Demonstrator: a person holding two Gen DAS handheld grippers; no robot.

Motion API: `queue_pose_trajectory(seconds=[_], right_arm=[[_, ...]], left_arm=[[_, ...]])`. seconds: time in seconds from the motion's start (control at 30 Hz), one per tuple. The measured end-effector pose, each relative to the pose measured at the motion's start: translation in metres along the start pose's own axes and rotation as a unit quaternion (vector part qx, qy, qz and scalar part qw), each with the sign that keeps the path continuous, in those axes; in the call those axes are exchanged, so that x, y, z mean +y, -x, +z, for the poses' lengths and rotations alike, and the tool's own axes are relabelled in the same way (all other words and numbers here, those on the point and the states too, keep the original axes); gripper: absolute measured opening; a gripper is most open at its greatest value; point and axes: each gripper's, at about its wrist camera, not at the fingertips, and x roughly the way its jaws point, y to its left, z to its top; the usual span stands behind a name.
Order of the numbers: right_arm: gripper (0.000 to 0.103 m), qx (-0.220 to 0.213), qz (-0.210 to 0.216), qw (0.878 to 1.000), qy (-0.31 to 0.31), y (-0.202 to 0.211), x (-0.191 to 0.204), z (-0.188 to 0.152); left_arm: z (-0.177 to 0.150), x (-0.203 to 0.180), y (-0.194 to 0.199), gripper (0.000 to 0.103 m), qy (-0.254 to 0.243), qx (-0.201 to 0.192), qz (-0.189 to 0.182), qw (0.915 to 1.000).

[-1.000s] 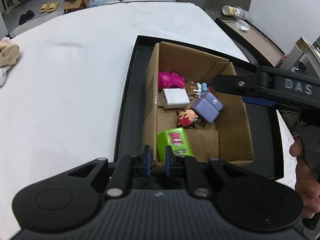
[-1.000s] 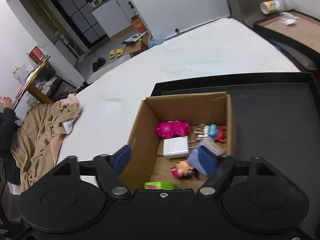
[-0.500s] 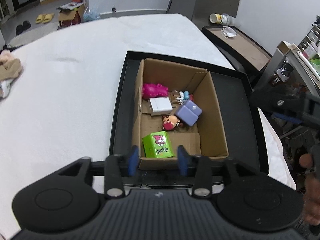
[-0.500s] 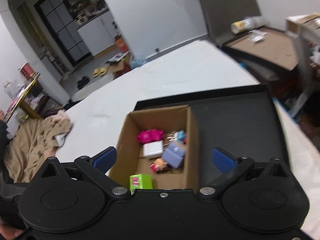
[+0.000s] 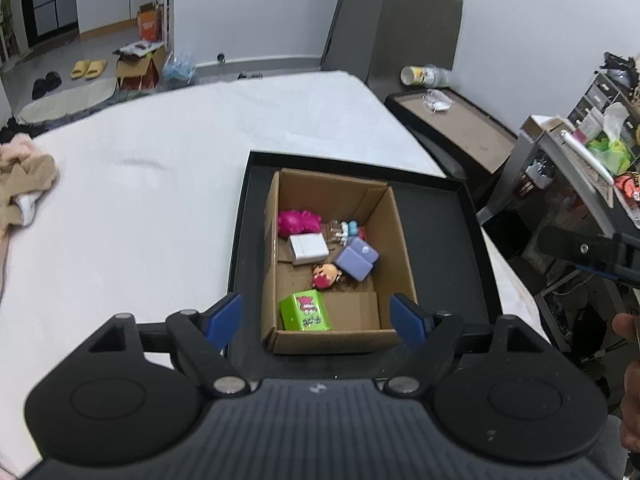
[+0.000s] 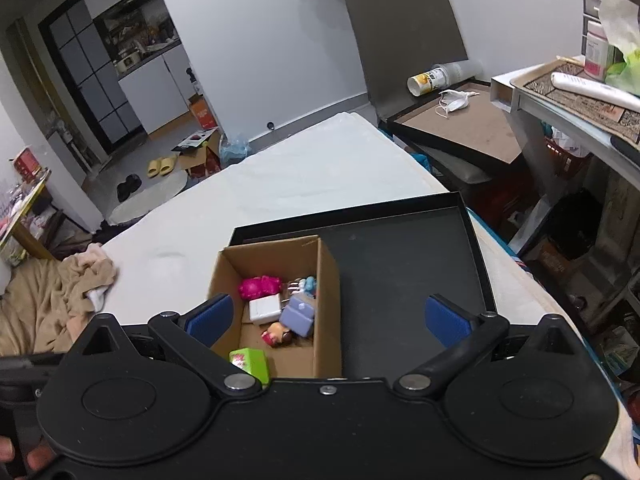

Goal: Organize rigid objects

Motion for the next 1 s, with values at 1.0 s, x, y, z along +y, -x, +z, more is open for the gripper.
queue_pose_trajectory(seconds=[1.0], right_arm=[[0.103,-0.061,-0.057,0.996,-0.017,0.108,0.021,-0.028]], left_arm=[[-0.017,-0.021,0.103,0.095,-0.045,-0.062,-0.005,0.9970]])
